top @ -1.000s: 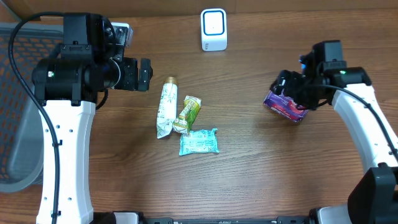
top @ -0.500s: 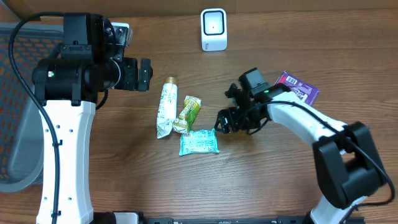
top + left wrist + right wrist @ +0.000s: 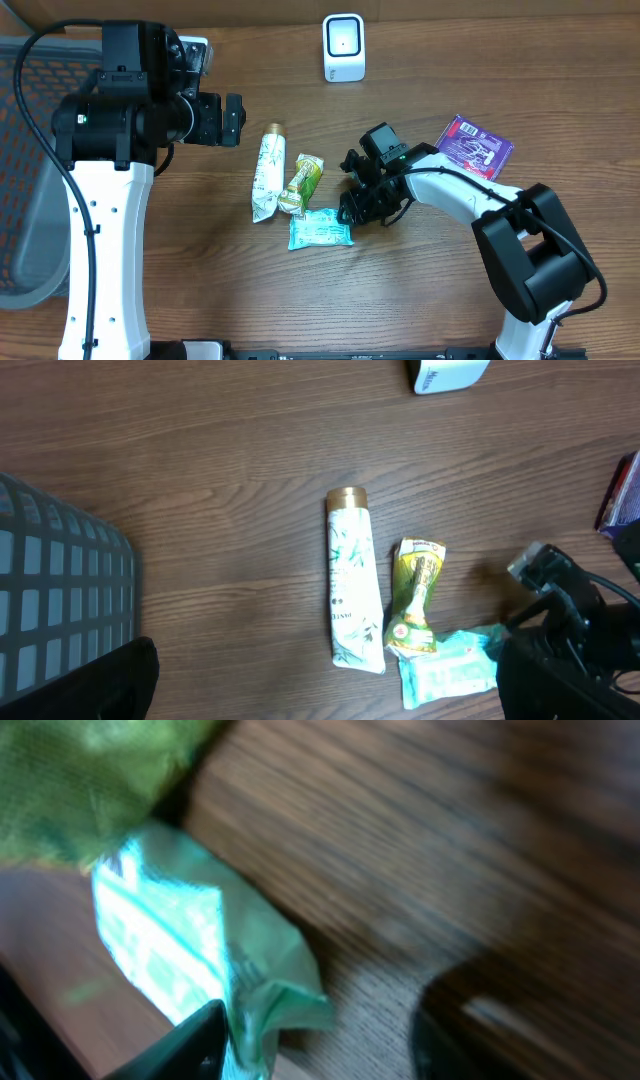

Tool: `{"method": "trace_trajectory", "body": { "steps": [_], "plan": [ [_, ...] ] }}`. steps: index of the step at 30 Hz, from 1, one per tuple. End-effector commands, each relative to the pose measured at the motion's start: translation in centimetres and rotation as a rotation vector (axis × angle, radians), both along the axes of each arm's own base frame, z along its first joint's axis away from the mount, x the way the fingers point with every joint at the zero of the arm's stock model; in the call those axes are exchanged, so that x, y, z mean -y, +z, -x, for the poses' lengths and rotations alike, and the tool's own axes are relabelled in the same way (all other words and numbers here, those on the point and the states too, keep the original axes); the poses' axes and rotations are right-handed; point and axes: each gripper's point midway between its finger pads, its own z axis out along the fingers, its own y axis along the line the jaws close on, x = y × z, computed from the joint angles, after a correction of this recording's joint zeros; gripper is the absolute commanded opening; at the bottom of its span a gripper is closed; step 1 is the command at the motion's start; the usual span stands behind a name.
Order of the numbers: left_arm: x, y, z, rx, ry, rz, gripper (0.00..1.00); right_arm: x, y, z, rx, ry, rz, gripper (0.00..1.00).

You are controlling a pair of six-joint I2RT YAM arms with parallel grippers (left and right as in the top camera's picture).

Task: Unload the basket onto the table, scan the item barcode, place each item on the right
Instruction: 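Move the right gripper to the mint-green wipes pack and grasp it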

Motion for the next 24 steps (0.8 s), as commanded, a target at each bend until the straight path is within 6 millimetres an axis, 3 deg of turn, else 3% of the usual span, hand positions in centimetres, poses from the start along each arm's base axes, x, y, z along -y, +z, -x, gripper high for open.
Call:
{"method": "trace_trajectory", "body": {
  "steps": [1,6,8,9,13,20,24],
  "plan": [
    [0.1,0.2,-0.1,0.006,0.001,0.013,1.00,0.6,-1.2,0.5,-0.012,0.018,0.036,0.38],
    [0.1,0.2,-0.1,0.006,0.001,0.013,1.00,0.4,-1.5,1.5,-0.004,0.063,0.070,0.23],
    [0.1,0.2,-0.1,0.006,0.001,0.013,0.99,0.5,-1.6,1.7,-0.008,0.067,0.085,0.06],
    [0.1,0.2,-0.1,0.006,0.001,0.013,0.99,0.6,-1.6,1.9,-0.024,0.052,0.092,0.04],
    [0.1,0.2,-0.1,0.006,0.001,0.013,1.00,2.3,-1.3,1.3,-0.079,-0.055,0.113,0.04],
    [0.1,0.2,-0.1,0.006,0.001,0.013,1.00,6.5,0.9,-2.6,-0.018,-0.219,0.116,0.04],
    [0.1,0.2,-0.1,0.006,0.001,0.013,1.00,8.4,1.0,-3.7,0.014,-0.264,0.155,0.07]
  ]
}}
